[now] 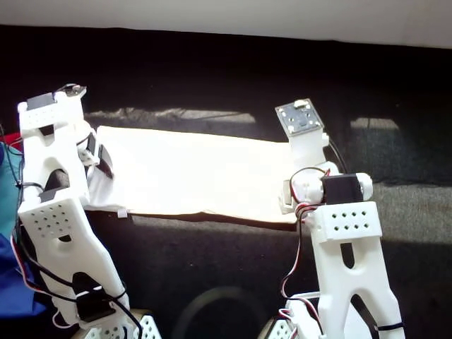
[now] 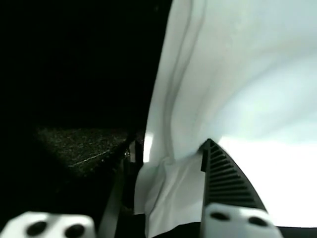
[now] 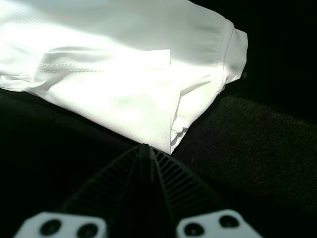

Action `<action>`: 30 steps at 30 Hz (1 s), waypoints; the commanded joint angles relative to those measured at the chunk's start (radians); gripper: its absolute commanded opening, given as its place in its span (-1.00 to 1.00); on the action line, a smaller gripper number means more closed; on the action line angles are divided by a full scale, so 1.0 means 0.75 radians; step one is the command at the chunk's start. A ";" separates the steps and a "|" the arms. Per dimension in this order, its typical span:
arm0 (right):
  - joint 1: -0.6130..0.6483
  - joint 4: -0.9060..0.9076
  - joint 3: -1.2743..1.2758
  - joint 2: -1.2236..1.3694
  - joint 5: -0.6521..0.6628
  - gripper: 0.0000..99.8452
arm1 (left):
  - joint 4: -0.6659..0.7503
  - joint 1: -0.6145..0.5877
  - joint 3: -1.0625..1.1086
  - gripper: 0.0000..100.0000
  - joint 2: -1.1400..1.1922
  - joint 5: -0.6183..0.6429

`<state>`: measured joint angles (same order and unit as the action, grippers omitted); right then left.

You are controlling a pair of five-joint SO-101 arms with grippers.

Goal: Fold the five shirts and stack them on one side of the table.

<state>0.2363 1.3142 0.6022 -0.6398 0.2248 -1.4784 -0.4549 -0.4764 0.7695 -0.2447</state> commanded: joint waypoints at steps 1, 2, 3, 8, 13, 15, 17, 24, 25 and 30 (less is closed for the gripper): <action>-0.009 0.009 -0.009 -0.036 -0.002 -0.98 | -0.008 0.060 -0.030 -0.55 0.019 0.006; -0.011 0.009 -0.011 -0.036 -0.002 -0.98 | -0.008 0.064 -0.030 -0.55 0.024 0.006; -0.011 0.009 -0.011 -0.036 0.000 -0.98 | -0.008 0.064 -0.030 -0.55 0.030 0.006; -0.011 0.009 -0.013 -0.036 0.000 -0.98 | -0.006 0.038 -0.030 -0.82 0.040 0.006; -0.013 0.011 -0.003 -0.038 0.000 -0.98 | 0.002 -0.032 -0.032 -0.99 0.032 0.004; -0.028 0.050 -0.011 -0.040 0.000 -0.98 | -0.008 -0.071 -0.062 -0.98 0.030 0.004; -0.062 0.066 -0.013 -0.040 0.000 -0.98 | -0.035 -0.124 -0.118 -0.98 0.032 -0.004; -0.236 0.001 0.191 -0.253 0.113 -0.98 | -0.288 -0.240 -0.388 -0.98 0.030 -0.100; -0.251 -0.015 0.263 -0.294 0.141 -0.98 | -0.336 -0.240 -0.427 -0.98 0.030 -0.117; -0.402 -0.185 0.645 -0.474 0.219 -0.98 | -0.389 -0.111 -0.441 -0.98 0.017 -0.115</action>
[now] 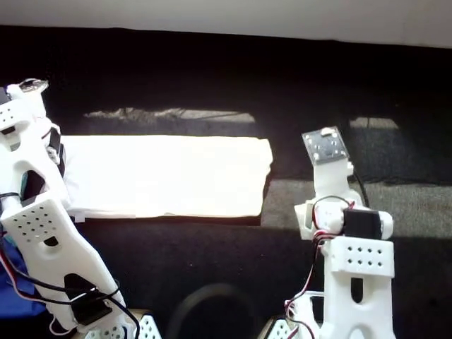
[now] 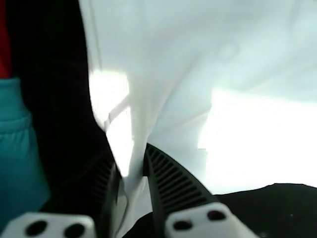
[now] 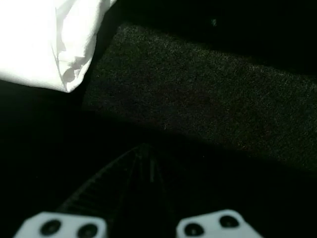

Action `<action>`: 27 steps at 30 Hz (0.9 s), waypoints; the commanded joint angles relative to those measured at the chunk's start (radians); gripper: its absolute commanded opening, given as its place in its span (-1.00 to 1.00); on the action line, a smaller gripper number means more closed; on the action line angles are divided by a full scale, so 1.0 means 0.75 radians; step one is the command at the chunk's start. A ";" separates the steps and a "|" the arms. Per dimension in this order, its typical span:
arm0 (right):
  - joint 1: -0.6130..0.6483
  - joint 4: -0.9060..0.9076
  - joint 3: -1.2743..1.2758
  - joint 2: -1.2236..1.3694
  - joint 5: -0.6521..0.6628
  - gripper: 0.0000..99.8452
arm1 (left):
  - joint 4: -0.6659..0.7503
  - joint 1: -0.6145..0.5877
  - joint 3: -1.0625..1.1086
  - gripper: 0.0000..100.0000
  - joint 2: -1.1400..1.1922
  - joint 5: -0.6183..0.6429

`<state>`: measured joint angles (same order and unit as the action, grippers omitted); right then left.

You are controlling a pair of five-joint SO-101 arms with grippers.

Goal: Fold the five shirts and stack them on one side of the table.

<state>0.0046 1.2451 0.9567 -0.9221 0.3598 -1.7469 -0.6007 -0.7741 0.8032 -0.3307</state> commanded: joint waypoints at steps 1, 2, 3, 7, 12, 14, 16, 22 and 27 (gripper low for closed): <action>-0.136 -0.142 0.236 -0.118 0.047 -0.98 | -0.031 0.118 -0.021 -0.98 -0.042 0.000; -0.183 -0.197 0.304 -0.138 0.045 -0.98 | -0.031 0.159 0.011 -0.98 -0.069 0.016; -0.222 -0.251 0.369 -0.154 0.045 -0.98 | -0.033 0.195 0.050 -0.98 -0.101 0.043; -0.339 -0.429 0.572 -0.187 0.045 -0.98 | -0.033 0.367 0.332 -0.98 -0.326 0.076; -0.418 -0.570 0.715 -0.187 0.039 -0.98 | -0.031 0.619 0.664 -0.98 -0.654 0.143; -0.433 -0.637 0.776 -0.187 0.039 -0.98 | -0.029 0.705 0.731 -0.98 -0.748 0.178; -0.431 -0.690 0.840 -0.187 0.039 -0.98 | -0.029 0.774 0.754 -0.98 -0.821 0.198; -0.433 -0.709 0.875 -0.189 0.039 -0.98 | -0.029 0.987 0.754 -0.98 -0.956 0.207; -0.433 -0.709 0.877 -0.189 0.039 -0.98 | -0.027 1.159 0.752 -0.98 -0.950 0.209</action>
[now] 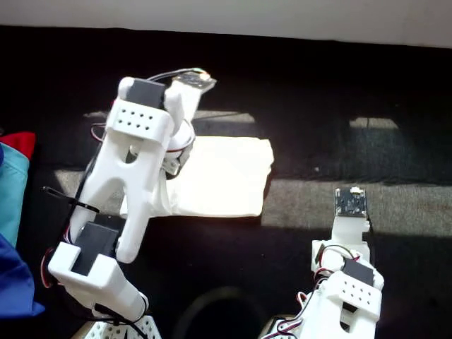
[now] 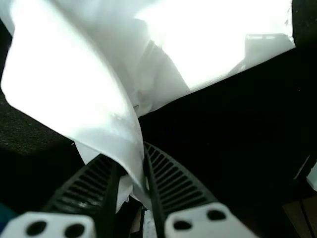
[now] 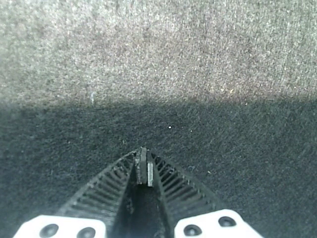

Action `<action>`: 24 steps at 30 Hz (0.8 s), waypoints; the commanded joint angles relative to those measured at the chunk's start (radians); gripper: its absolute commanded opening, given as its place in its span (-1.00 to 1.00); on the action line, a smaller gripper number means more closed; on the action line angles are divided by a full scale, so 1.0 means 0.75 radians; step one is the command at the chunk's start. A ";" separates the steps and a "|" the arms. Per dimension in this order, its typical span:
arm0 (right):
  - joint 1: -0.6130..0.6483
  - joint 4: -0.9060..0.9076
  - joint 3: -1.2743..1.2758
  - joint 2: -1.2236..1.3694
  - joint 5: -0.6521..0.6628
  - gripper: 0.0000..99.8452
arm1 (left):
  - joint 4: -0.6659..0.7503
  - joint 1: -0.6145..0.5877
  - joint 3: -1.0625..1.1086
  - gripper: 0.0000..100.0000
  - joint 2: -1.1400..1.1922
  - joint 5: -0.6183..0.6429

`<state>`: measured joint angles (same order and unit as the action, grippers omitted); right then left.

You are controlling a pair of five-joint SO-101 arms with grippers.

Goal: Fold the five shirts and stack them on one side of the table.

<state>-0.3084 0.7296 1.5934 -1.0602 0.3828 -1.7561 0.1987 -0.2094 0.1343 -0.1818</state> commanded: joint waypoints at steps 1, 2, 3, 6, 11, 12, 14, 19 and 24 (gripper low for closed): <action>-0.015 -0.021 0.028 -0.005 0.008 -0.98 | -0.008 0.114 -0.017 -0.98 -0.044 0.031; -0.015 -0.021 0.028 -0.005 0.008 -0.98 | 0.004 0.126 -0.048 -0.98 -0.021 0.051; -0.015 -0.021 0.028 -0.005 0.008 -0.98 | 0.014 0.136 -0.089 -0.98 0.005 0.061; -0.015 -0.021 0.028 -0.005 0.008 -0.98 | 0.020 0.169 -0.267 -0.98 0.120 0.072; -0.011 -0.021 0.028 -0.005 0.006 -0.98 | 0.012 0.244 -0.512 -0.98 0.390 0.072; -0.011 -0.021 0.028 -0.005 0.006 -0.98 | 0.012 0.257 -0.553 -0.98 0.443 0.072; -0.013 -0.021 0.028 -0.005 0.006 -0.98 | 0.012 0.281 -0.635 -0.98 0.543 0.072; -0.013 -0.021 0.028 -0.005 0.006 -0.98 | 0.012 0.341 -0.881 -0.98 0.711 0.072; -0.011 -0.021 0.028 -0.005 0.006 -0.98 | 0.014 0.390 -1.008 -0.98 0.807 0.072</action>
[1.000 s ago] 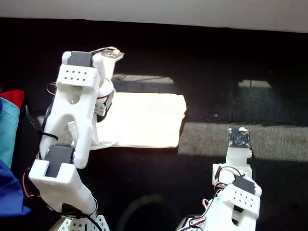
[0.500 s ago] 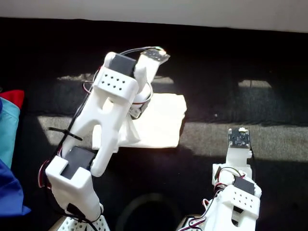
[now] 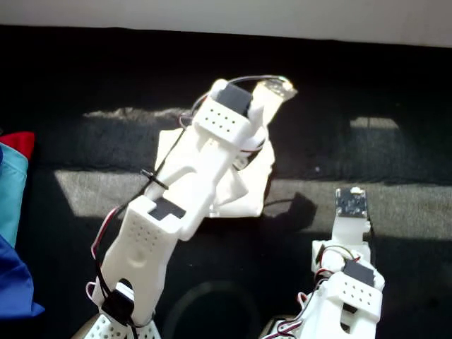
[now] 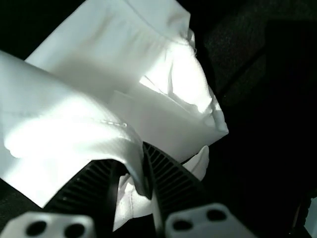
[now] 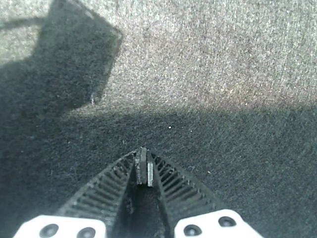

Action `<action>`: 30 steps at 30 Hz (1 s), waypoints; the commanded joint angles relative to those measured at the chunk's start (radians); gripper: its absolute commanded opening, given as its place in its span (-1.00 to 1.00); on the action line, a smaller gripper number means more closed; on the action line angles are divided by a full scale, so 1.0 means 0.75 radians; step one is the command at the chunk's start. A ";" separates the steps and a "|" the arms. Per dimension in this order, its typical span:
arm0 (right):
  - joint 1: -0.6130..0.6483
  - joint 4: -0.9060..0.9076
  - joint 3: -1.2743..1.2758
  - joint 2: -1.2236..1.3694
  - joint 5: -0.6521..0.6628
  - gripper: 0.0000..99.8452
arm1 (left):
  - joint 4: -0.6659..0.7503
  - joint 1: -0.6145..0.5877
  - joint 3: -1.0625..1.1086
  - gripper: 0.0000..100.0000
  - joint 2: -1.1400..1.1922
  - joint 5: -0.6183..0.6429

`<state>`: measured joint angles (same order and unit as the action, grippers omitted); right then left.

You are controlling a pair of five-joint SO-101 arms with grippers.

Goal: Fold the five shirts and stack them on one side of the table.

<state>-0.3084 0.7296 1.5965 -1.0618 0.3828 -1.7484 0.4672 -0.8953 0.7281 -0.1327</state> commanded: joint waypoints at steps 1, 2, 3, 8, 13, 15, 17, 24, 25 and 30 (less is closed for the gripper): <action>-0.009 -0.024 0.024 -0.003 0.006 -0.98 | 0.010 0.032 -0.109 -0.98 0.036 0.006; -0.009 -0.024 0.024 -0.003 0.006 -0.98 | 0.010 0.036 -0.128 -0.98 0.056 0.006; -0.009 -0.024 0.024 -0.003 0.006 -0.98 | 0.012 0.036 -0.152 -0.98 0.079 0.006; -0.007 -0.024 0.024 -0.003 0.006 -0.98 | 0.010 0.028 -0.287 -0.97 0.212 0.006; -0.007 -0.024 0.024 -0.003 0.006 -0.98 | 0.004 0.026 -0.394 -0.97 0.269 0.006; -0.007 -0.024 0.024 -0.003 0.006 -0.98 | 0.010 0.042 -0.412 -0.97 0.271 0.006; -0.007 -0.024 0.026 -0.003 0.006 -0.98 | 0.012 0.052 -0.412 -0.97 0.273 0.006; -0.007 -0.024 0.026 -0.003 0.006 -0.98 | 0.006 0.060 -0.410 -0.65 0.271 0.006; -0.007 -0.024 0.026 -0.003 0.006 -0.98 | 0.006 0.058 -0.412 -0.61 0.265 0.006; -0.007 -0.024 0.026 -0.003 0.006 -0.98 | 0.000 0.026 -0.449 -0.64 0.222 0.008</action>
<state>-0.3084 0.7265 1.5965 -1.0618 0.3828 -1.7484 0.4964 -1.1822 0.9413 -0.1358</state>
